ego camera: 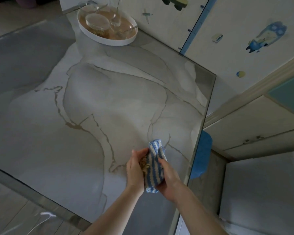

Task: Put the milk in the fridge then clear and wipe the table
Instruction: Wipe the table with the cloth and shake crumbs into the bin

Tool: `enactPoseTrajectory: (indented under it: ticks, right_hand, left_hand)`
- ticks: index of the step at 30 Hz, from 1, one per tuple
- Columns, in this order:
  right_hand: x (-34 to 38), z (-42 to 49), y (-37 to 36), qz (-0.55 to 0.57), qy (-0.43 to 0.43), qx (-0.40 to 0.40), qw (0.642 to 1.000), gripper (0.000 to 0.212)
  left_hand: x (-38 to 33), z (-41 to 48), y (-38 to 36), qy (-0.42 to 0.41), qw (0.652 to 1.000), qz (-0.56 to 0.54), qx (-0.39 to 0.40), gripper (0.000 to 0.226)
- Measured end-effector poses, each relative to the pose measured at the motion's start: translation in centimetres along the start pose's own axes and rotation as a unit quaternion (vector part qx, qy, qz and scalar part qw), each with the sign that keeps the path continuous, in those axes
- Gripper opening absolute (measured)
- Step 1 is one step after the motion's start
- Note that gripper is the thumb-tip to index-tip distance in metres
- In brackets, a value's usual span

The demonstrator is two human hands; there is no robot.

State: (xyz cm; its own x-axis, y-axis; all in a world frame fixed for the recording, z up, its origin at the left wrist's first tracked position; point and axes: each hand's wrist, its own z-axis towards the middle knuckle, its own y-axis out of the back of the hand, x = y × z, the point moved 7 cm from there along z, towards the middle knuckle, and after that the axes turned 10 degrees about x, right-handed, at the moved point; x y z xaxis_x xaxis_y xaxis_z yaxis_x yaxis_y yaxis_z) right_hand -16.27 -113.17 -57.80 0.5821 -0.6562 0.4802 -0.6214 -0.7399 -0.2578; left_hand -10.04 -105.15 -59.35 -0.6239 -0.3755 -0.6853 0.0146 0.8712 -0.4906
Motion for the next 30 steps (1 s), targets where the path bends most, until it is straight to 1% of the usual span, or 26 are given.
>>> enactPoseTrajectory:
  ticks: [3,7,9,11,17,21,25,30]
  right_hand:
    - [-0.3,-0.2,0.2,0.056,0.011,0.006,0.998,0.031]
    - [-0.5,-1.0,0.7,0.108,0.029,0.024,0.993,0.032]
    - [-0.3,-1.9,1.8,0.118,0.039,0.029,0.992,0.032]
    - [0.1,-3.0,3.0,0.122,0.05,0.038,0.991,0.033]
    - [0.8,-6.8,8.3,0.099,0.075,0.063,0.99,0.031]
    - [-0.3,-8.0,12.5,0.074,0.071,0.09,0.991,0.033]
    - [-1.7,-8.7,16.3,0.054,0.072,0.113,0.99,0.034]
    - [-4.2,-7.5,19.8,0.063,0.047,0.127,0.989,0.034]
  left_hand:
    - [0.5,-0.1,-0.7,0.04,0.998,-0.04,0.015,0.052]
    - [0.9,-0.4,-1.8,0.036,0.997,-0.059,0.03,0.054]
    - [1.5,-1.1,-2.7,0.033,0.997,-0.051,0.037,0.056]
    - [2.3,-2.1,-3.8,0.026,0.998,-0.039,0.036,0.058]
    - [5.7,-5.9,-7.7,0.008,0.998,-0.055,0.039,0.057]
    - [8.5,-9.2,-9.7,-0.031,0.997,-0.061,0.03,0.054]
    - [11.6,-11.7,-10.9,-0.063,0.996,-0.053,0.037,0.052]
    - [15.1,-12.9,-10.9,-0.084,0.995,-0.036,0.044,0.05]
